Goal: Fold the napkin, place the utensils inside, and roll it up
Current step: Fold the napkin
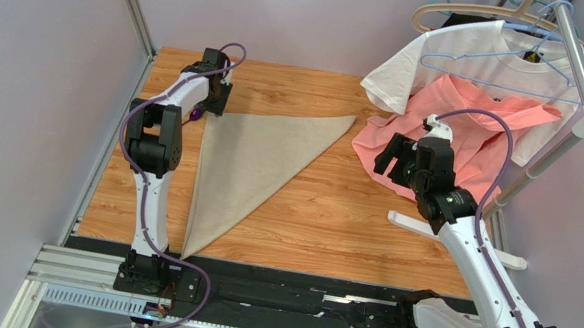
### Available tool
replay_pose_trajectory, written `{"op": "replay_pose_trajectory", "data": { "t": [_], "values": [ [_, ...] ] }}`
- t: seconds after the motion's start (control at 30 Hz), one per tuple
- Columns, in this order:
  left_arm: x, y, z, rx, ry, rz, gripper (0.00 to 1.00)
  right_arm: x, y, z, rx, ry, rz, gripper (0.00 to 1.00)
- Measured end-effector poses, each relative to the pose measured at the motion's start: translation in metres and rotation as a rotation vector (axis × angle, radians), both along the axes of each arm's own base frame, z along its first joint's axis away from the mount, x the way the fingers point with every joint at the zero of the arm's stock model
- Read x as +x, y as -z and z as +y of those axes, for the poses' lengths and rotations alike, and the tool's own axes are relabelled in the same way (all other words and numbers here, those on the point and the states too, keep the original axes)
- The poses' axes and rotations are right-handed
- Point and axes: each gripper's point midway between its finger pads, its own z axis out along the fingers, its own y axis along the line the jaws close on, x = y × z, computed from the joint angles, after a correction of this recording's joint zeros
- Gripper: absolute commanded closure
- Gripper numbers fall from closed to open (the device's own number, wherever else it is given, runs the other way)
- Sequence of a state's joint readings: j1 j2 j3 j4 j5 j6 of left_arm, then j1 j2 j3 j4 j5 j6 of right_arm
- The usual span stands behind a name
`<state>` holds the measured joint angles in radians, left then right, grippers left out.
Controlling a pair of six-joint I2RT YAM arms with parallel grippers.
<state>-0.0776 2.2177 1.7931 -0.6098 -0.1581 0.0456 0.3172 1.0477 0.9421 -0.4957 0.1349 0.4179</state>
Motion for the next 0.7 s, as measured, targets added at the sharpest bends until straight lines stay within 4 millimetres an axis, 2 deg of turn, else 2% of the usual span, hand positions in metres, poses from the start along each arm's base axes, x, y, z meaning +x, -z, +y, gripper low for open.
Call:
{"op": "replay_pose_trajectory", "data": {
  "t": [0.17, 0.3, 0.4, 0.5, 0.6, 0.7],
  "values": [
    [-0.002, -0.020, -0.015, -0.089, 0.018, -0.049, 0.45, 0.004, 0.003, 0.006, 0.012, -0.021, 0.006, 0.22],
    [-0.010, -0.053, -0.031, -0.184, 0.020, -0.129, 0.40, 0.013, 0.011, 0.017, 0.034, -0.054, 0.020, 0.23],
    [-0.026, -0.080, -0.044, -0.249, 0.013, -0.202, 0.39, 0.025, 0.026, 0.026, 0.045, -0.076, 0.051, 0.24],
    [-0.052, -0.098, -0.055, -0.298, -0.001, -0.252, 0.40, 0.038, 0.044, 0.038, 0.064, -0.100, 0.094, 0.26],
    [-0.076, -0.100, -0.062, -0.335, -0.030, -0.272, 0.40, 0.055, 0.061, 0.052, 0.094, -0.121, 0.126, 0.27],
    [-0.102, -0.079, -0.064, -0.361, -0.074, -0.234, 0.41, 0.069, 0.079, 0.066, 0.134, -0.141, 0.156, 0.29]
  ]
}}
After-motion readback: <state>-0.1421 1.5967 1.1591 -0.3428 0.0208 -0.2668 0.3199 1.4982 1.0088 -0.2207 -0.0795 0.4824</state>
